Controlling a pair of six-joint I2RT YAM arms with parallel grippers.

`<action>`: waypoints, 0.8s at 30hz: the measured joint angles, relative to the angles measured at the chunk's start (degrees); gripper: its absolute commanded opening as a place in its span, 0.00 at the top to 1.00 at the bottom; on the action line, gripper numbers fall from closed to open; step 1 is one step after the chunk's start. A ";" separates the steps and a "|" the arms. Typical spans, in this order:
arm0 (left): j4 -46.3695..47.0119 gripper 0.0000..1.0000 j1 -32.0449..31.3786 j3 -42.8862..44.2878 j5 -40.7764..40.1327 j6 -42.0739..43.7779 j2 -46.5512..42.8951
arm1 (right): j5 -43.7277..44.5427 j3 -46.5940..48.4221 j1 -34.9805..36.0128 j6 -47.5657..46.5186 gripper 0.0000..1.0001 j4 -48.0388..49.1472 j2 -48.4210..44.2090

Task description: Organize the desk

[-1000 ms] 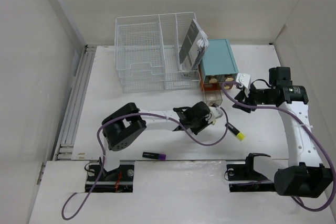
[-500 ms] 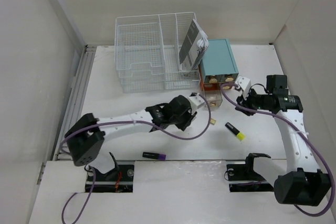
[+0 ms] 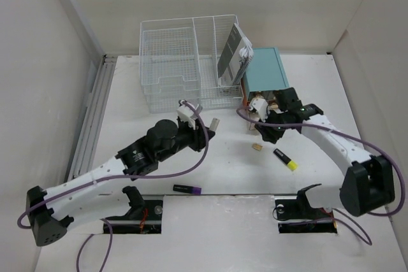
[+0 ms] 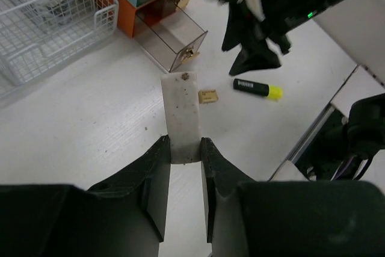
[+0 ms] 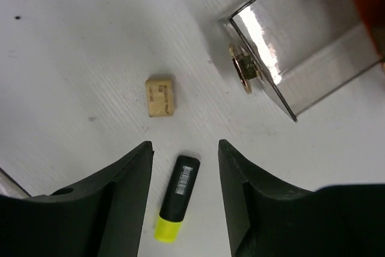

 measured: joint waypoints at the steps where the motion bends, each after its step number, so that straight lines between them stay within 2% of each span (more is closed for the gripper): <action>1: 0.04 1.00 0.00 -0.57 -0.68 -0.63 -1.53 | 1.57 0.02 1.44 1.38 0.47 0.79 1.88; 7: 0.55 1.00 0.00 -2.01 -3.52 -3.28 -5.53 | 8.55 0.63 6.29 6.91 0.41 1.38 10.67; 11: 0.55 1.00 -0.02 -2.19 -4.22 -3.85 -5.49 | 11.69 5.46 7.69 8.37 0.41 -0.13 15.08; 24: 0.52 1.00 -0.02 -2.75 -4.76 -4.13 -5.51 | 13.60 7.58 12.28 9.68 0.41 -1.60 18.93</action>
